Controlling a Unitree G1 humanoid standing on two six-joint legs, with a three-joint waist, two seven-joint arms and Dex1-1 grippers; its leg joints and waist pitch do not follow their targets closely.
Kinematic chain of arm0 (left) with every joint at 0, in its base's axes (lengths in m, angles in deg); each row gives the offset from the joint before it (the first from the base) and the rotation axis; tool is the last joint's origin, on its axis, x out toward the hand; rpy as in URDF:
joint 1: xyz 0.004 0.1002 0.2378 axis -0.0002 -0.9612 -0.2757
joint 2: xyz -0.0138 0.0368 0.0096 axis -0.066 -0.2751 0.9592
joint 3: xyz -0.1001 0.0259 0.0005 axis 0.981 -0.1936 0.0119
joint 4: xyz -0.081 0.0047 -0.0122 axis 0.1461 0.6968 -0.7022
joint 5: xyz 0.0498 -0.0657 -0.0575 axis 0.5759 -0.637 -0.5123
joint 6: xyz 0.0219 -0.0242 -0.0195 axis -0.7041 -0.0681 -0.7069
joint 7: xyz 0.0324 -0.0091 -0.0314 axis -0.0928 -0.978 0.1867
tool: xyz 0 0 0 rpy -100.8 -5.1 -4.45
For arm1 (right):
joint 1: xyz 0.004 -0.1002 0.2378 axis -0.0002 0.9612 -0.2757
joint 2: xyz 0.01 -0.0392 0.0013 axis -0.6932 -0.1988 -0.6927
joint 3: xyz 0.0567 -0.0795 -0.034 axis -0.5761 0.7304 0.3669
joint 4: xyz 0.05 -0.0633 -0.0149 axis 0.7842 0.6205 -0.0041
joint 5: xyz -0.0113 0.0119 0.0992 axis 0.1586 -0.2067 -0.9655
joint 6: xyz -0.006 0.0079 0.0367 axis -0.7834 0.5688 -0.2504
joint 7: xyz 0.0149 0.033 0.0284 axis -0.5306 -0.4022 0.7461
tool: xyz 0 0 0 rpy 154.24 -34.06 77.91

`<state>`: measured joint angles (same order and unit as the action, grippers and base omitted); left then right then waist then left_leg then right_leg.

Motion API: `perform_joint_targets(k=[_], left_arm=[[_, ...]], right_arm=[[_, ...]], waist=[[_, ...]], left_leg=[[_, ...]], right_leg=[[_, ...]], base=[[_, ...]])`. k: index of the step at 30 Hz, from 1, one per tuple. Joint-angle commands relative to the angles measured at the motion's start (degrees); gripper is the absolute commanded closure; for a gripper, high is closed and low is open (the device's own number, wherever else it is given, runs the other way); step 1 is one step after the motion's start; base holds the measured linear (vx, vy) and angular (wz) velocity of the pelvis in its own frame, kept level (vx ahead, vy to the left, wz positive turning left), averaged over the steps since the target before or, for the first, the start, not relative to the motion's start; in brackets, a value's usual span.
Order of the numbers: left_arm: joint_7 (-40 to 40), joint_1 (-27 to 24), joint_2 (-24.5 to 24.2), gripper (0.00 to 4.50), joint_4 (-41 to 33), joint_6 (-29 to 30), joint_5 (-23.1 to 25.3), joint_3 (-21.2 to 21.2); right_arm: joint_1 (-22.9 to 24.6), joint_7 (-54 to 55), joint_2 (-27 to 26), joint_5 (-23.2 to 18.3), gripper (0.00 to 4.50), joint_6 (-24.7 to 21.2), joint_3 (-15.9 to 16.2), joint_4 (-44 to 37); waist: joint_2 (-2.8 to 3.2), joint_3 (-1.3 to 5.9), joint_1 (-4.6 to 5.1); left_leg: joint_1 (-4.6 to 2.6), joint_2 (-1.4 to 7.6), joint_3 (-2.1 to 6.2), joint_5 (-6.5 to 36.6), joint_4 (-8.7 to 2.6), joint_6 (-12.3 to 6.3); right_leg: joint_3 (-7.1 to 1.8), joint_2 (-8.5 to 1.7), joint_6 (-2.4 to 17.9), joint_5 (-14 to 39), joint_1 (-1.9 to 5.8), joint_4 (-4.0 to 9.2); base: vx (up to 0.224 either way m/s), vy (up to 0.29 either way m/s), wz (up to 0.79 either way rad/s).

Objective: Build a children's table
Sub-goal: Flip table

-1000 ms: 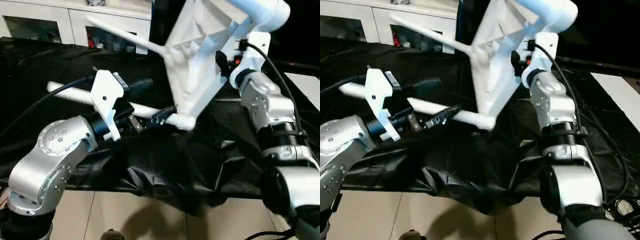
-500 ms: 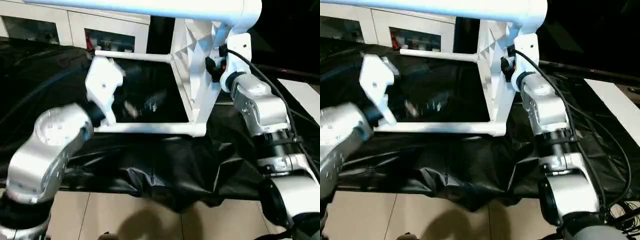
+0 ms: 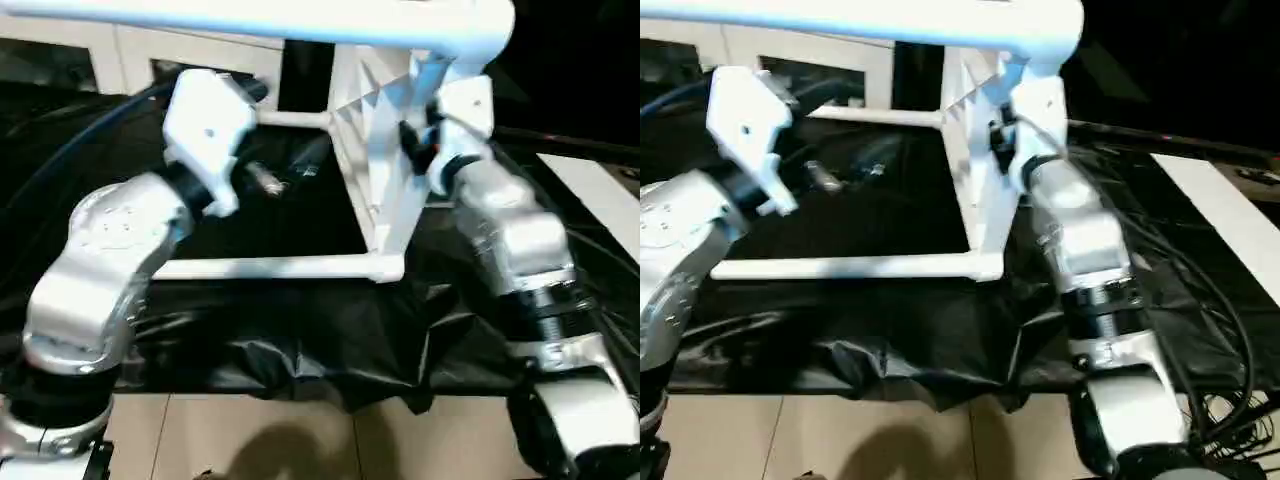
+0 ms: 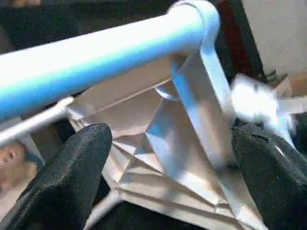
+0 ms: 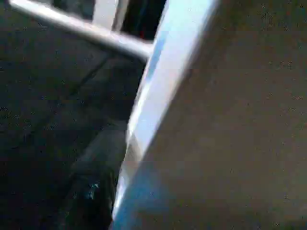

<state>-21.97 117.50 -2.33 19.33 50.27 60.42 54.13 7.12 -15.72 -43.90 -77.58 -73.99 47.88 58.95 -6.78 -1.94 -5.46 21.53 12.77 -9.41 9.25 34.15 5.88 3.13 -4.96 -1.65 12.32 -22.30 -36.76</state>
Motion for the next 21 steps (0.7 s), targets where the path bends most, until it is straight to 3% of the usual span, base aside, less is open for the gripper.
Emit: perform_joint_targets(k=[1, 2, 3, 4, 5, 6, 8, 14, 15, 19, 21], left_arm=[[0.0, 0.1, -1.2, 0.0, 1.2, -9.2, 6.5, -2.9], [-0.3, 0.2, -1.7, 0.0, 1.4, -12.5, 8.5, -3.6], [-0.3, 0.3, -1.8, 0.0, 1.5, -13.5, 9.1, -3.8], [-0.4, 0.3, -1.9, 0.0, 1.6, -14.4, 9.7, -3.9], [-2.9, 1.2, -2.7, 0.0, 2.4, -18.0, 13.6, -4.3], [-4.3, 1.7, -3.0, 0.0, 2.9, -20.3, 15.5, -4.2], [-5.3, 2.1, -3.3, 0.0, 3.5, -22.4, 16.8, -4.0], [-16.6, 4.4, -5.4, 0.0, 7.6, -32.5, 29.4, -0.8], [-16.9, 4.5, -5.4, 0.0, 7.7, -32.9, 29.8, -0.7], [-22.0, 4.9, -6.2, 0.0, 8.7, -37.1, 34.9, 1.3], [-24.1, 5.2, -7.6, 0.0, 10.5, -38.5, 37.7, 1.7]], right_arm=[[0.4, -2.3, 0.5, -0.5, 1.32, 4.7, -0.2, 2.2], [0.9, -2.8, 0.4, -0.7, 1.24, 5.9, -0.5, 1.9], [1.1, -3.0, 0.3, -0.8, 1.13, 6.1, -0.6, 1.8], [1.2, -3.1, 0.3, -0.9, 1.03, 6.3, -0.7, 1.7], [2.1, -4.7, 0.1, -1.6, 0.91, 8.4, -1.1, 0.4], [2.6, -5.0, 0.2, -1.6, 0.91, 8.6, -1.1, -0.4], [2.9, -5.2, 0.2, -1.5, 0.76, 8.8, -1.1, -0.9], [7.2, -8.0, 0.7, -2.6, 0.16, 18.3, -2.1, -3.3], [7.4, -8.0, 0.7, -2.6, 0.07, 18.6, -2.1, -3.3], [10.1, -7.4, 1.4, -1.6, 0.07, 23.3, -2.6, -4.4], [11.4, -6.5, 0.7, -2.1, 0.07, 27.8, -4.2, -4.5]], waist=[[2.22, 2.79, 0.2], [1.73, 3.47, 0.21], [1.61, 3.71, 0.03], [1.95, 3.69, -0.06], [2.33, 3.5, 0.0], [2.38, 3.41, 0.05], [2.49, 3.17, 0.1], [2.81, 2.89, -0.02], [2.81, 2.86, -0.04], [2.72, 2.74, -0.04], [2.67, 2.72, -0.15]], left_leg=[[-1.03, 0.16, 0.36, 24.8, -4.96, 7.19], [-0.29, 0.16, 0.17, 18.9, -4.53, 6.62], [0.01, 0.11, -0.05, 14.6, -4.27, 6.01], [0.12, -0.08, -0.48, 7.8, -3.75, 5.15], [0.32, -0.09, -0.63, 4.7, -3.66, 4.92], [0.35, -0.15, -0.72, 4.5, -3.61, 4.79], [0.08, -0.1, -0.86, 6.5, -3.67, 5.1], [-0.28, 0.18, -0.74, 10.8, -3.9, 5.63], [-0.23, 0.27, -0.75, 11.4, -3.94, 5.36], [-0.34, 0.26, -0.65, 13.6, -3.96, 5.23], [-0.27, 0.27, -0.61, 14.4, -4.0, 4.96]], right_leg=[[-1.65, -1.95, 3.0, 17.5, 0.35, 5.46], [-1.6, -1.85, 4.0, 10.4, 1.28, 4.39], [-1.63, -1.78, 4.6, 5.6, 1.58, 3.93], [-1.66, -1.51, 6.0, -2.5, 1.52, 3.13], [-1.69, -1.28, 6.7, -6.8, 1.61, 2.73], [-1.74, -1.22, 6.8, -7.7, 1.65, 2.72], [-1.97, -1.3, 6.7, -5.8, 1.78, 2.94], [-2.08, -1.49, 6.6, 1.1, 1.4, 3.29], [-2.09, -1.46, 6.4, 1.5, 1.29, 3.52], [-2.1, -1.51, 6.4, 4.6, 1.03, 3.7], [-2.08, -1.58, 6.3, 6.0, 0.9, 3.81]], base=[[0.0, 0.0, 0.0], [0.0, 0.0, 0.0], [0.0, 0.0, 0.0], [0.0, 0.0, 0.0], [0.0, 0.0, 0.0], [0.0, 0.0, 0.0], [0.0, 0.0, 0.0], [0.0, 0.0, 0.0], [0.0, 0.0, 0.0], [0.0, 0.0, 0.0], [0.0, 0.0, 0.0]])
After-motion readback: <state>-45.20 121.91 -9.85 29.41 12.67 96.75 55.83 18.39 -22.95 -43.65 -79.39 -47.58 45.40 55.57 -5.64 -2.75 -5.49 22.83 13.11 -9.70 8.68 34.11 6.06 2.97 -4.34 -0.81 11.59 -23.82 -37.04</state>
